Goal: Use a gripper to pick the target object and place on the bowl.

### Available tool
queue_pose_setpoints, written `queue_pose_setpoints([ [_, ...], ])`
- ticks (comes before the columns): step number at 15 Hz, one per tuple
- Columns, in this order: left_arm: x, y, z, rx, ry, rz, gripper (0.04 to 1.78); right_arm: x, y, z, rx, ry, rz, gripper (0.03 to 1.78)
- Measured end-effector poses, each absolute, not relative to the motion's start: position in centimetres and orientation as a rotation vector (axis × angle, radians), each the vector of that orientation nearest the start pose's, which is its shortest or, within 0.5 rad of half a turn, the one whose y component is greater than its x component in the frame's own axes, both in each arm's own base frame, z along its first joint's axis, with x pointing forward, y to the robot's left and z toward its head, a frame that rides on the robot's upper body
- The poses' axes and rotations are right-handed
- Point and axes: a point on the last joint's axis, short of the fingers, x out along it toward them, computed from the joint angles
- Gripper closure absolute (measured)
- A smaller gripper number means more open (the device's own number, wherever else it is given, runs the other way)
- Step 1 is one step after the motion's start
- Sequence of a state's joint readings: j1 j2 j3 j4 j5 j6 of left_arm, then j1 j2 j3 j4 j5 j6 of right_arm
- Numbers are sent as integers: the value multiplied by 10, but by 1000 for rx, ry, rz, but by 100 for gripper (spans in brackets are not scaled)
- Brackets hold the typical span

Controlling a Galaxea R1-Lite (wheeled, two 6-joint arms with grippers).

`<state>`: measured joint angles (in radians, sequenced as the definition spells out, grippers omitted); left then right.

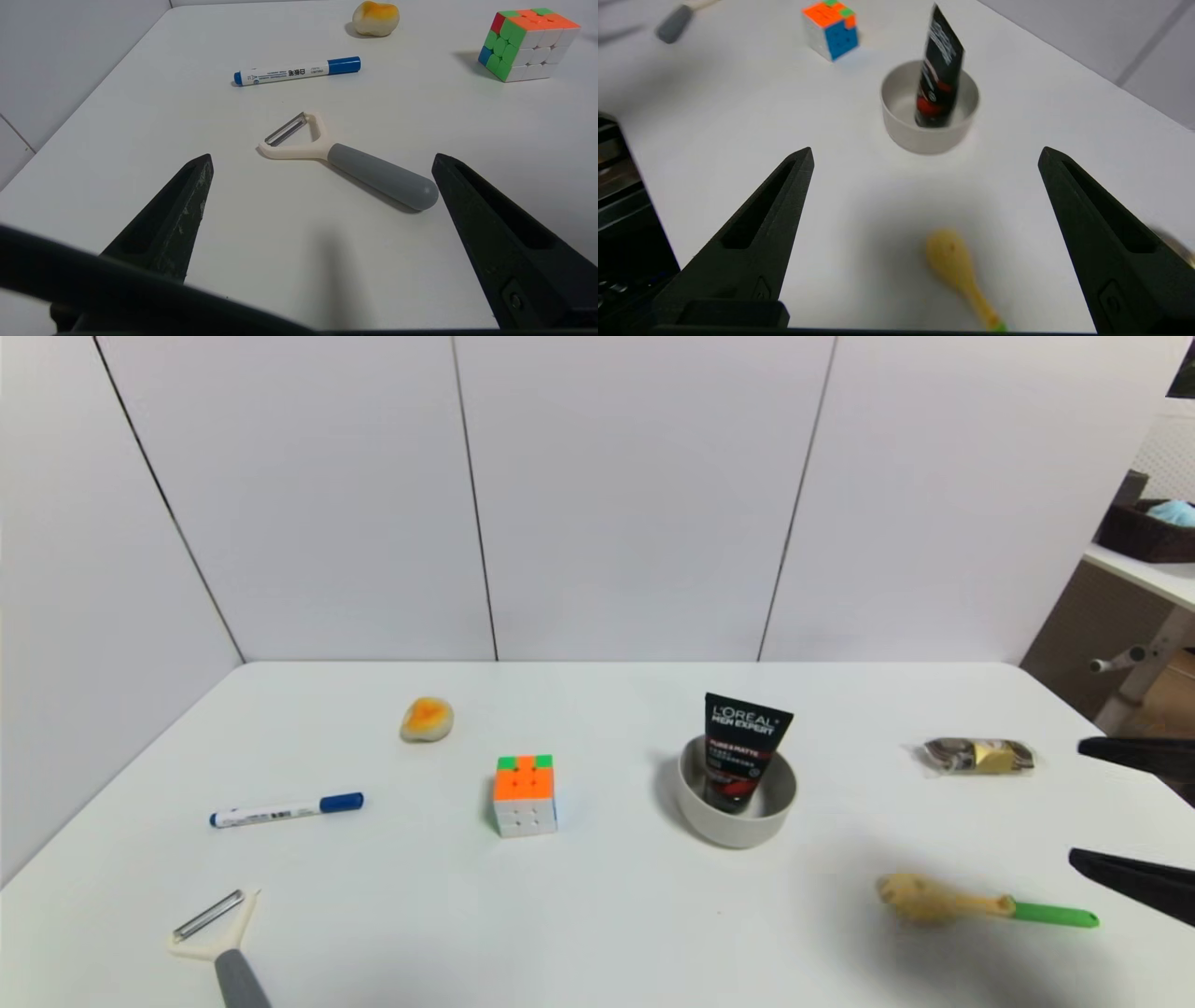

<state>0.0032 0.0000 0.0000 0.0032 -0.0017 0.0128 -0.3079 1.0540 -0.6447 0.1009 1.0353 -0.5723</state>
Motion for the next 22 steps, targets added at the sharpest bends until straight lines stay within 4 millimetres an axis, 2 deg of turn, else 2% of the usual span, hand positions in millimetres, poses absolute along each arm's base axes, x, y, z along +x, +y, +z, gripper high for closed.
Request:
queue_pose_setpoints([
  [2, -23, 0, 75, 13, 3, 1, 13, 89, -12, 210, -196, 228, 624, 14],
  [4, -23, 0, 75, 12, 3, 1, 13, 64, -7, 202, -134, 280, 447, 13],
  [7, -23, 0, 75, 12, 3, 1, 13, 41, 0, 199, -63, 279, 244, 12],
  [10, -23, 0, 75, 12, 3, 1, 13, 21, 2, 182, -62, 233, 106, 12],
  [12, -23, 0, 75, 12, 3, 2, 13, 7, 4, 169, -80, 148, 76, 12],
  [15, -23, 0, 75, 13, 3, 2, 13, -1, 4, 150, -97, 29, 60, 12],
  [19, -23, 0, 75, 13, 3, 2, 13, -7, 1, 135, -107, 12, 29, 12],
  [22, -23, 0, 75, 12, 3, 1, 13, -15, 1, 104, -129, 0, 41, 12],
])
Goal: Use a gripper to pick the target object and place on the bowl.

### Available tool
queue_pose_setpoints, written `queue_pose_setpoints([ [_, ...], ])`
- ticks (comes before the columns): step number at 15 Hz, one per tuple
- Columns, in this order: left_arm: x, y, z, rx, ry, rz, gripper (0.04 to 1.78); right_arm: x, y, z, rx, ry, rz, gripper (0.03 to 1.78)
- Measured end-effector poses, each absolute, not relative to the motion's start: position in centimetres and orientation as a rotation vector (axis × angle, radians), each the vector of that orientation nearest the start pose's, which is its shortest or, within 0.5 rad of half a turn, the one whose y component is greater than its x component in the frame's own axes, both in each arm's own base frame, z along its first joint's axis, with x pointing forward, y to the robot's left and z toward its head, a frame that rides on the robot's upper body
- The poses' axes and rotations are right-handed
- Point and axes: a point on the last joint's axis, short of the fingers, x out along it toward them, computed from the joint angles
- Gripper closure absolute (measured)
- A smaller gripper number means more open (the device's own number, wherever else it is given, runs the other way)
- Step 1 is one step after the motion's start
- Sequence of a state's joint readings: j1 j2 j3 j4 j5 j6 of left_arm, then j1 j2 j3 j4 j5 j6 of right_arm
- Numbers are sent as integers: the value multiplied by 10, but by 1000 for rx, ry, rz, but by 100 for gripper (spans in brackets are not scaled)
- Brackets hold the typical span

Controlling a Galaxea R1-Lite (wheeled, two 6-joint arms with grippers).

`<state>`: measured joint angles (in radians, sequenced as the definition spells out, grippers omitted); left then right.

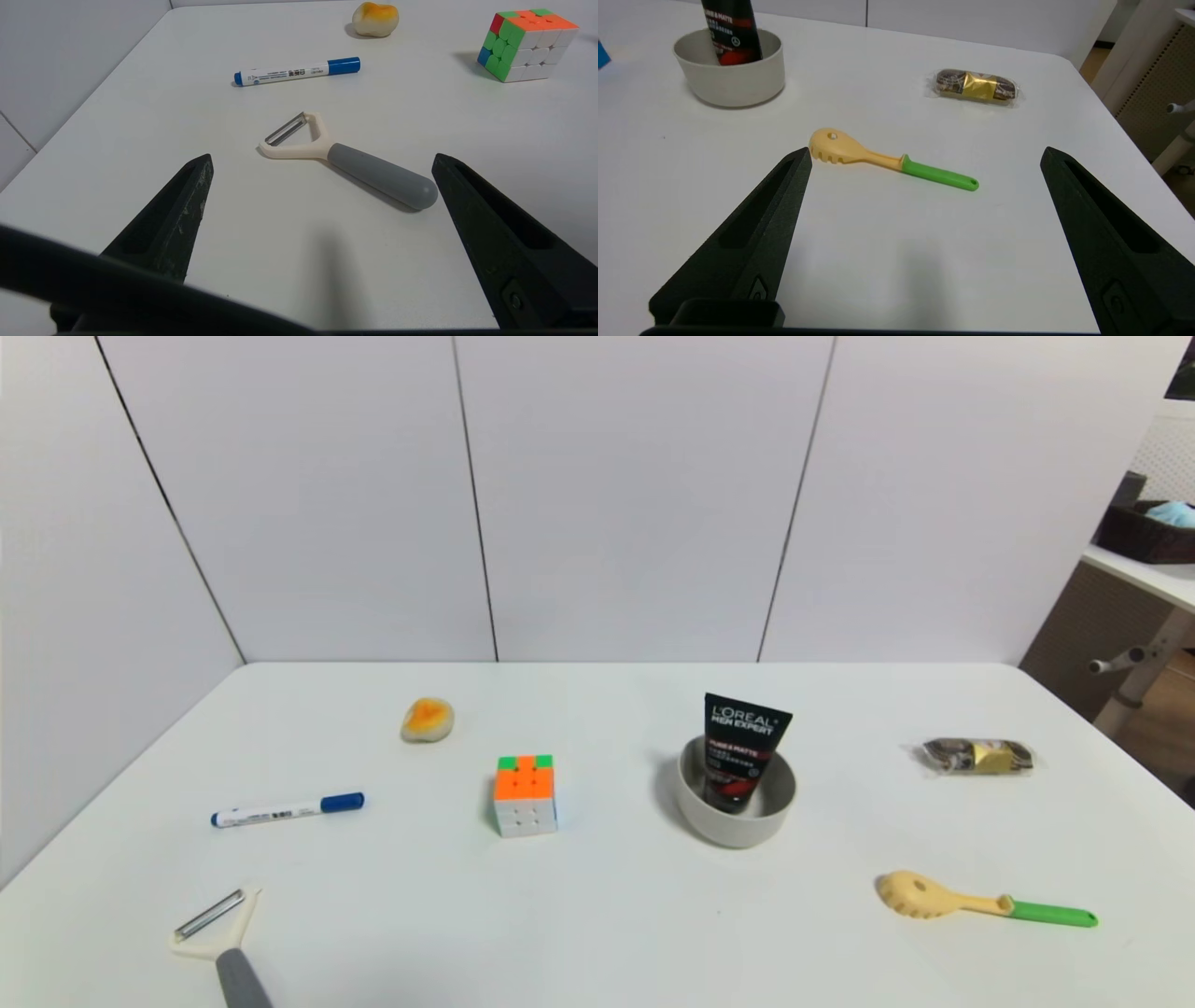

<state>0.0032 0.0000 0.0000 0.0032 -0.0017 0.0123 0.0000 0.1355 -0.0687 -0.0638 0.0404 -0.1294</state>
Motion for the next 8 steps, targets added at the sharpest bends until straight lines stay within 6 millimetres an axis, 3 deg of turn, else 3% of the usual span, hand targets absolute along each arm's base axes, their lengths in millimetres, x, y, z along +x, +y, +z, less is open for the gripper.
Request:
queue_pose_setpoints([
  [3, -23, 0, 75, 13, 3, 1, 13, -21, 1, 79, -143, 24, 54, 12],
  [8, -23, 0, 75, 13, 3, 1, 13, -23, 1, 75, -135, 1, 52, 12],
])
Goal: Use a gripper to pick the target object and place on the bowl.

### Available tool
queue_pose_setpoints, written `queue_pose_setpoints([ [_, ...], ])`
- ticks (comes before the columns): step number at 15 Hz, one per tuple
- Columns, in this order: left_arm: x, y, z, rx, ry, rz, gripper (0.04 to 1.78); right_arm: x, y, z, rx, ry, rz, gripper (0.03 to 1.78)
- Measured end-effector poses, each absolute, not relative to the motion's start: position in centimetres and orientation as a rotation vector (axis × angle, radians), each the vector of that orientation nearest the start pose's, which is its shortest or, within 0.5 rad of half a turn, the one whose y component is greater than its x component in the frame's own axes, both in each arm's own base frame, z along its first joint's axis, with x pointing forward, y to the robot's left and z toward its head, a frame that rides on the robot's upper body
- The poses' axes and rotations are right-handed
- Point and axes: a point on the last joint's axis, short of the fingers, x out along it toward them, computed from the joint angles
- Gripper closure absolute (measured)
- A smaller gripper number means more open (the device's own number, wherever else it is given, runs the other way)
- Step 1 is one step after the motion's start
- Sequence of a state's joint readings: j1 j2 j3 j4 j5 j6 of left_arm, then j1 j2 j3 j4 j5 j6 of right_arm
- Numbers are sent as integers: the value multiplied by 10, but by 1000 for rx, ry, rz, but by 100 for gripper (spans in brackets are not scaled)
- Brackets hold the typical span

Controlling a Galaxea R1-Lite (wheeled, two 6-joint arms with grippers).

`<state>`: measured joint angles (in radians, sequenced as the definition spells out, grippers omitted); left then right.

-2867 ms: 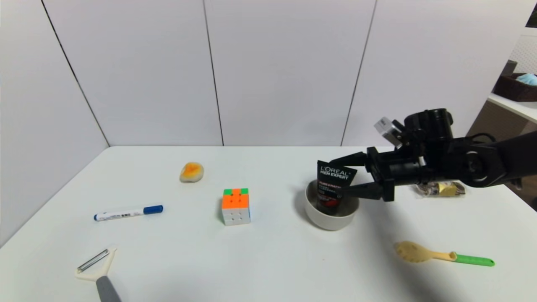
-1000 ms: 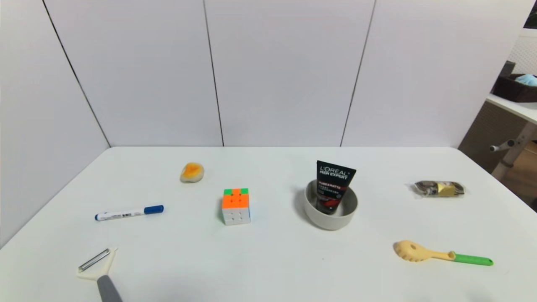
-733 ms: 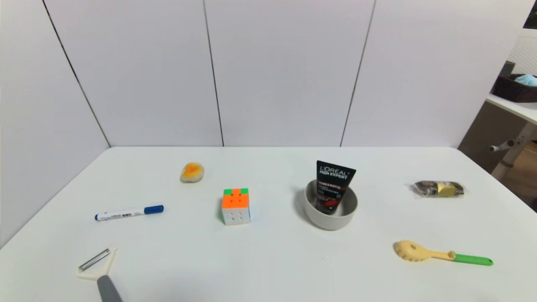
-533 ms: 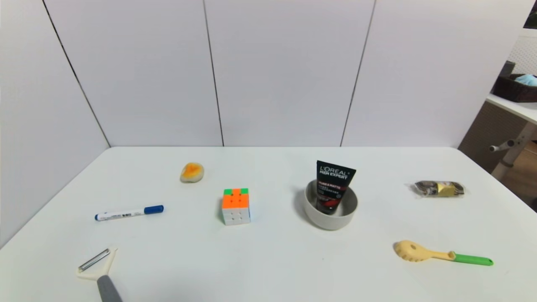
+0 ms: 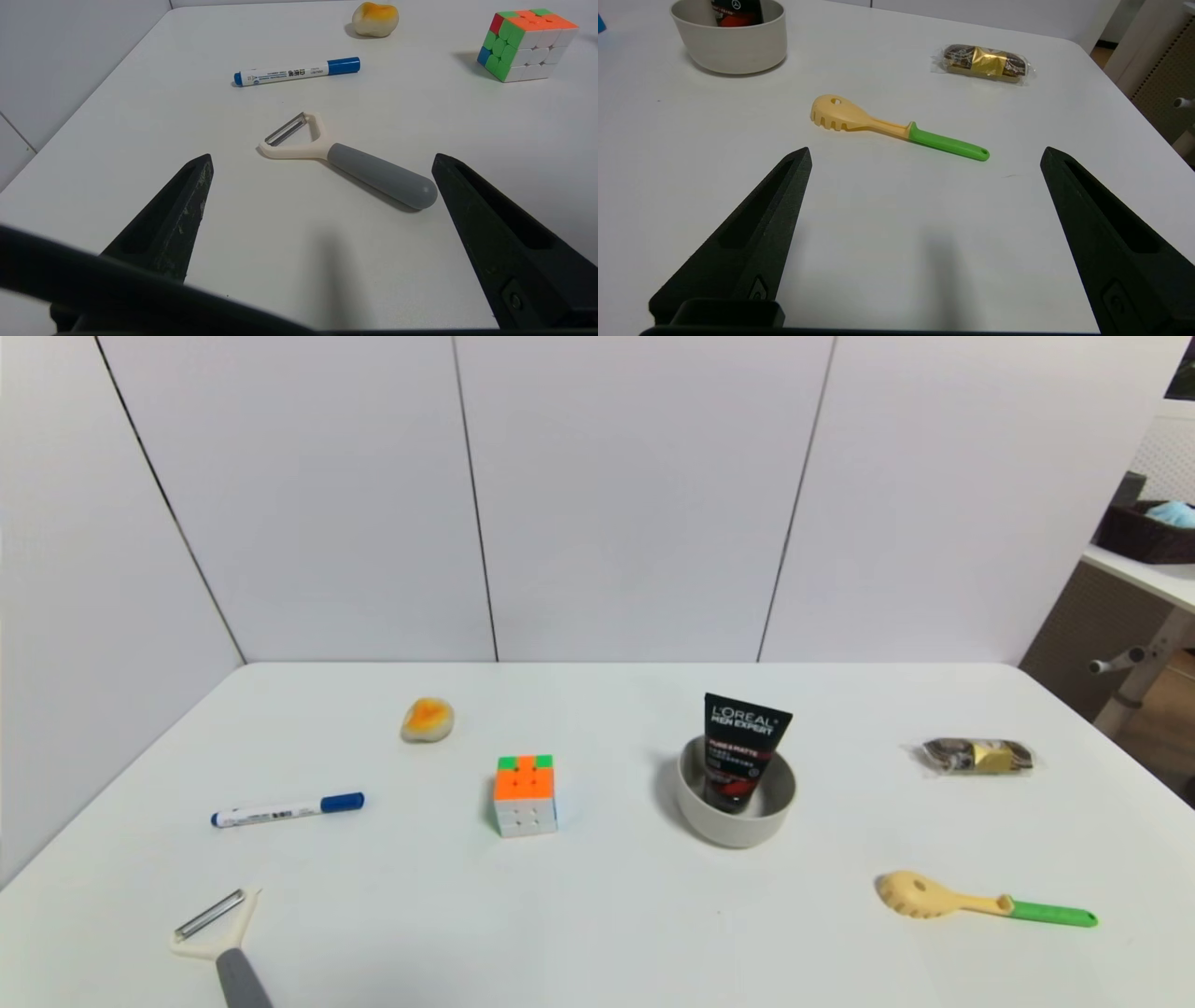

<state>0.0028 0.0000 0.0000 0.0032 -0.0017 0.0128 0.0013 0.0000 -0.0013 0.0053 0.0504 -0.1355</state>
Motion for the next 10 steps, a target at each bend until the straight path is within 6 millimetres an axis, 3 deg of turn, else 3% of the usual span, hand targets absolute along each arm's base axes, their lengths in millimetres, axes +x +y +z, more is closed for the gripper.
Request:
queue_pose_setpoints([
  [10, -23, 0, 75, 13, 3, 1, 13, -23, 1, 75, -139, 0, 54, 11],
])
